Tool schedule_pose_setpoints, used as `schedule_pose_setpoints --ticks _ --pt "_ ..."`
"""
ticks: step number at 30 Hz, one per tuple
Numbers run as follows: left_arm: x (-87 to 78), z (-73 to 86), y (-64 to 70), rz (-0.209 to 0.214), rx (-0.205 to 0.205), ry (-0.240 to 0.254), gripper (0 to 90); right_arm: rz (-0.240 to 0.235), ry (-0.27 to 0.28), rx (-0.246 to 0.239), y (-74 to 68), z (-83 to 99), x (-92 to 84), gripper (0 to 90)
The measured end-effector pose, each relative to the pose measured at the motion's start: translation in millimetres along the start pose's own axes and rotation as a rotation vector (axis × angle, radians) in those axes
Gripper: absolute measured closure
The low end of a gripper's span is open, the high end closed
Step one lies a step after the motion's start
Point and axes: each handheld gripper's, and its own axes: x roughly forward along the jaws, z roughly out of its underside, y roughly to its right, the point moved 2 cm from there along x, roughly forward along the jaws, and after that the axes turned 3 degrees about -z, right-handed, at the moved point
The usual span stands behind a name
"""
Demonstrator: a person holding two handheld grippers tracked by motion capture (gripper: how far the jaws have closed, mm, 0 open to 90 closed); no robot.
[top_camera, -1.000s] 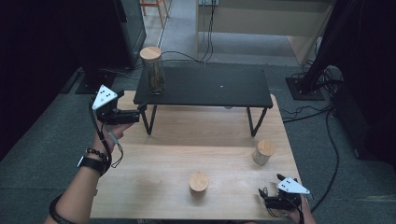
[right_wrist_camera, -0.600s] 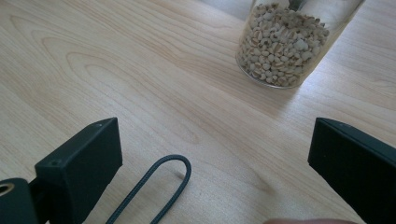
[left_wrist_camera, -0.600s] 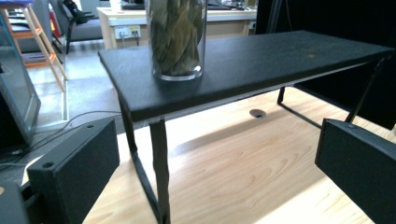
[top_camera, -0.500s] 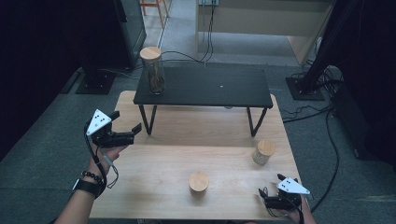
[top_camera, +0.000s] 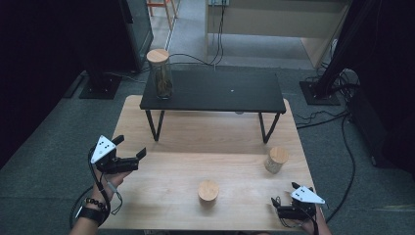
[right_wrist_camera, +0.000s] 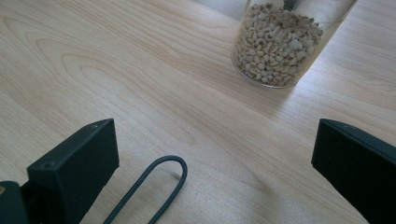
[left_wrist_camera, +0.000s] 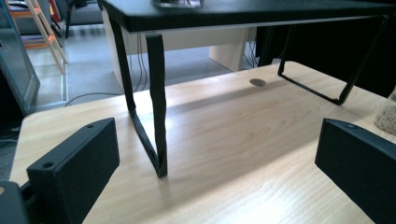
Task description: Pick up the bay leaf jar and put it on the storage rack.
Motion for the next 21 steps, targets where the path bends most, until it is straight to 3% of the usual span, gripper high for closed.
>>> schedule_pose_setpoints --ticks 7,21 --pt "-4.0 22.4 -1.0 -0.009 -0.008 -0.026 0.0 0.003 -0.003 -0.001 -0.4 -0.4 0.1 0.0" --pt "-15.6 60.8 -3.7 -0.027 -0.043 -0.032 0.0 0.008 -0.003 0.000 -1.4 -0.4 0.1 0.0"
